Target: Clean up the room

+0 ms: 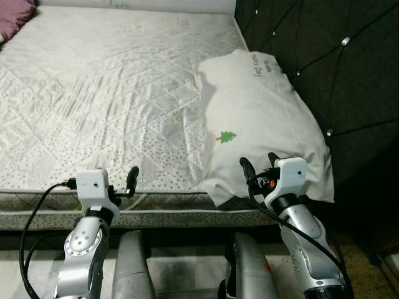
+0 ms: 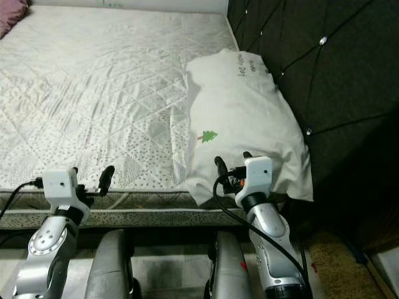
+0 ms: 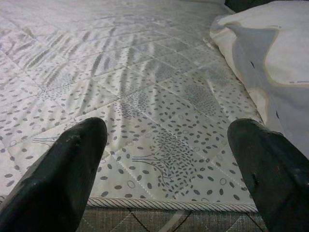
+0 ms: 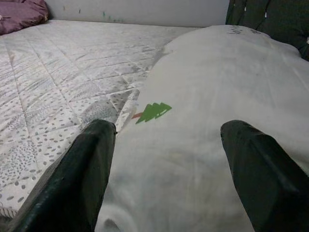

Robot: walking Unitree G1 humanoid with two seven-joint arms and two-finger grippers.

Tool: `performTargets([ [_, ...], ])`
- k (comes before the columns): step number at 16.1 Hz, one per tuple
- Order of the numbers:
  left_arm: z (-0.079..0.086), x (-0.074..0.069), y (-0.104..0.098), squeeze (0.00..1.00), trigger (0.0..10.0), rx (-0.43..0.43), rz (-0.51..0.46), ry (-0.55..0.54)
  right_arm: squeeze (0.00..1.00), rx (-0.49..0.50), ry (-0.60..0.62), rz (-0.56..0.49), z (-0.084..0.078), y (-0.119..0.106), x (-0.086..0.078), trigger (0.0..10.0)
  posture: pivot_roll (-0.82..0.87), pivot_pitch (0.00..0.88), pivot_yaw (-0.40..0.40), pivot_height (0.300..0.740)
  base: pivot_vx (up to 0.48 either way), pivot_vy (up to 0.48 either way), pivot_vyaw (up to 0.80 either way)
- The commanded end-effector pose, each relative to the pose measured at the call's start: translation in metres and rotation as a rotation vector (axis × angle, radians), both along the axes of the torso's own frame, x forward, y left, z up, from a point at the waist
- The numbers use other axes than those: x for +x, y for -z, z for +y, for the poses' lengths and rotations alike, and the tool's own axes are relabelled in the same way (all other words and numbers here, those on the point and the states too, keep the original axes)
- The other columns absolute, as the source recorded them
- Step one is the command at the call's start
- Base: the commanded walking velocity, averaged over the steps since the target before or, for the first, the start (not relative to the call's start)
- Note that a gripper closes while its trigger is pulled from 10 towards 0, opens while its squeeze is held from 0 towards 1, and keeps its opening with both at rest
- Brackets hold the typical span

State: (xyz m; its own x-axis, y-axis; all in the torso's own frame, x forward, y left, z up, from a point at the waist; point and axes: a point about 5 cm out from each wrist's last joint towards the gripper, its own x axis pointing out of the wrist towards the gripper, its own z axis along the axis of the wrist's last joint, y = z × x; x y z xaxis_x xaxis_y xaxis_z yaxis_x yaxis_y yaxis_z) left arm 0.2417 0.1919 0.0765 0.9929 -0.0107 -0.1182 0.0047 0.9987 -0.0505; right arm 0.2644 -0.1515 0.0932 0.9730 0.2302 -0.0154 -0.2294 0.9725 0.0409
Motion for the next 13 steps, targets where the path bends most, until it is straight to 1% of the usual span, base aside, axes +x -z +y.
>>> performTargets([
  [1, 0.0001, 0.0011, -0.0042, 0.0, 10.0, 0.019, -0.008, 0.003, 0.0, 0.01, 0.007, -0.012, -0.0006, -0.0063, 0.0032, 10.0, 0.02, 0.09, -0.047, 0.648, 0.0, 0.0, 0.0],
  [5, 0.0026, -0.0006, -0.0041, 0.0, 10.0, 0.033, 0.002, -0.003, 0.0, -0.011, 0.034, -0.016, -0.0034, -0.0077, 0.0074, 10.0, 0.03, 0.096, -0.036, 0.698, 0.0, 0.0, 0.0],
  [8, 0.0012, 0.0021, -0.0046, 0.0, 10.0, 0.039, 0.007, 0.005, 0.0, 0.002, 0.041, -0.028, -0.0034, -0.0104, 0.0083, 10.0, 0.02, 0.1, -0.02, 0.738, 0.0, 0.0, 0.0],
  [10, 0.002, 0.0035, -0.0053, 0.0, 10.0, 0.044, 0.009, 0.013, 0.0, -0.001, 0.056, -0.028, -0.0044, -0.0103, 0.0088, 10.0, 0.02, 0.102, -0.015, 0.74, 0.0, 0.0, 0.0],
  [13, 0.0028, 0.0064, -0.0063, 0.0, 10.0, 0.04, 0.008, 0.013, 0.0, -0.004, 0.059, -0.011, -0.006, -0.0065, 0.0054, 10.0, 0.02, 0.102, -0.016, 0.74, 0.0, 0.0, 0.0],
])
